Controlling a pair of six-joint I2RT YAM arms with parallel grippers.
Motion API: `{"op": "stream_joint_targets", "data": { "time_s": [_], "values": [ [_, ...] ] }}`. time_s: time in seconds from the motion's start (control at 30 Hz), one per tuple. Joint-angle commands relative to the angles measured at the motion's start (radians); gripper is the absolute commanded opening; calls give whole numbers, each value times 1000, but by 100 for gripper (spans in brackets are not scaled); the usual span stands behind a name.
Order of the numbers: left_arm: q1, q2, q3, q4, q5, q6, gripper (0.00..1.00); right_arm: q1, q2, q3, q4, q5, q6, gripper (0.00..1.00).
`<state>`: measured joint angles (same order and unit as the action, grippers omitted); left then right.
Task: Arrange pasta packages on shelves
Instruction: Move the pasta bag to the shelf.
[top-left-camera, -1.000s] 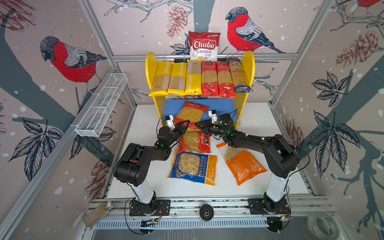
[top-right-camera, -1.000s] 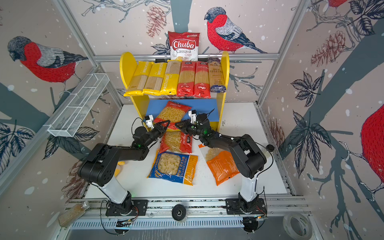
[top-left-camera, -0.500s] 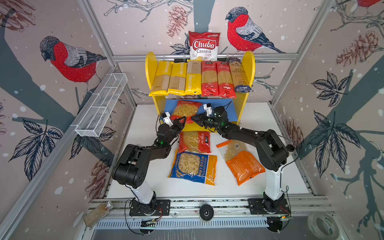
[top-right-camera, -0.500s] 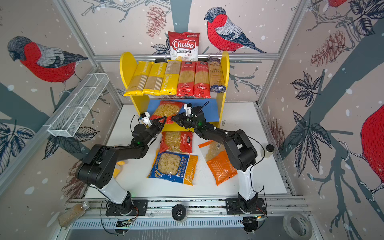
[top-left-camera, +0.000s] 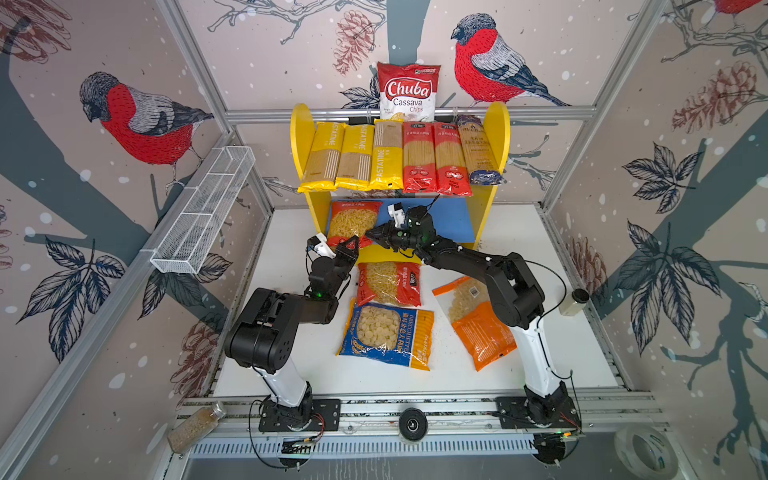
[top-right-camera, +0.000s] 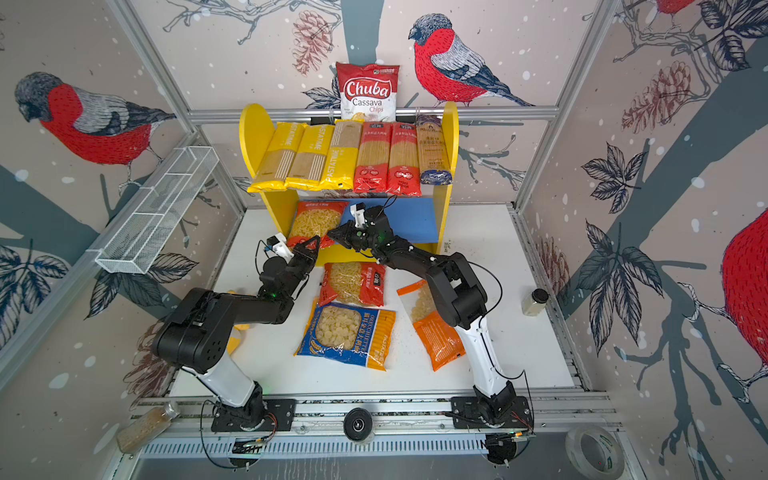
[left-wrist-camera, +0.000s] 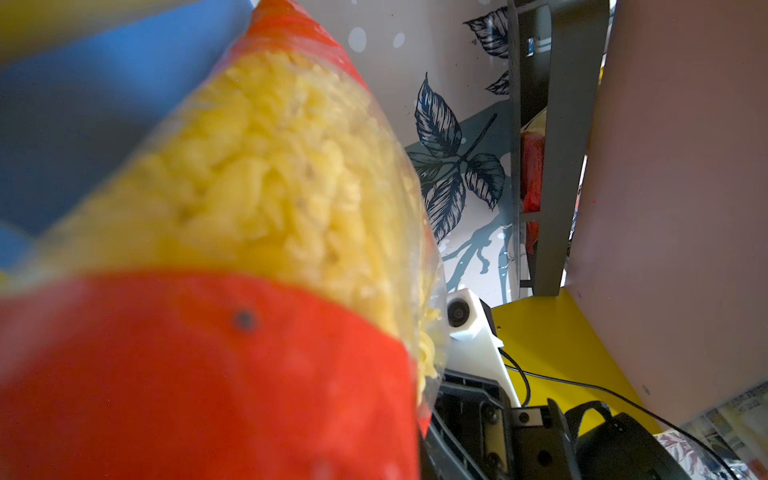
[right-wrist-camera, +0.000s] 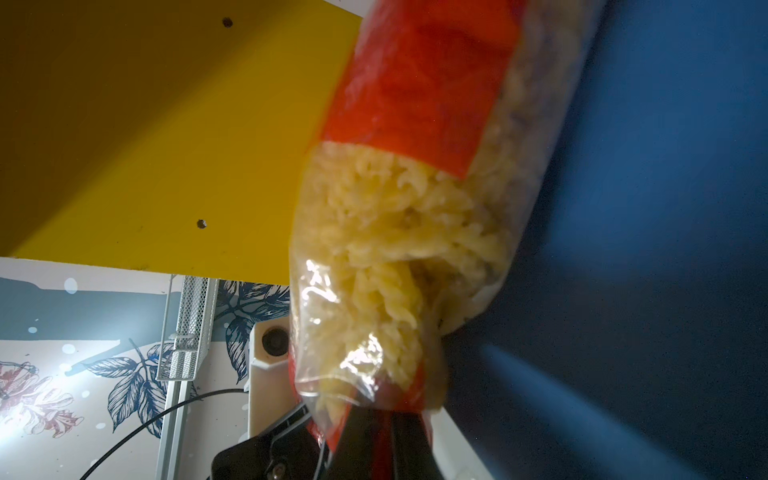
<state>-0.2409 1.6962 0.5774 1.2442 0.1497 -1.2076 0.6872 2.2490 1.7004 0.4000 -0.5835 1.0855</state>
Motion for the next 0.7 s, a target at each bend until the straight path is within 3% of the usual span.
{"op": "stream_joint_targets", "data": {
  "time_s": [0.0,0.2,0.33,0.47,0.67],
  "values": [
    [4,11,19,56,110,-27,0,-8,26,76,-24,96,-57,14],
    [37,19,80,14,135,-14,1,-14,71,146,-58,79,-63,19],
    [36,39,102,-9,155,-1,3,-15,54,116,-53,54,-88,35],
    [38,28,49,4,150,-12,12,-15,-45,-3,-36,55,-131,49],
    [60,-9,-1,34,167,-39,30,-14,-217,-207,-50,102,-221,58]
  ]
}}
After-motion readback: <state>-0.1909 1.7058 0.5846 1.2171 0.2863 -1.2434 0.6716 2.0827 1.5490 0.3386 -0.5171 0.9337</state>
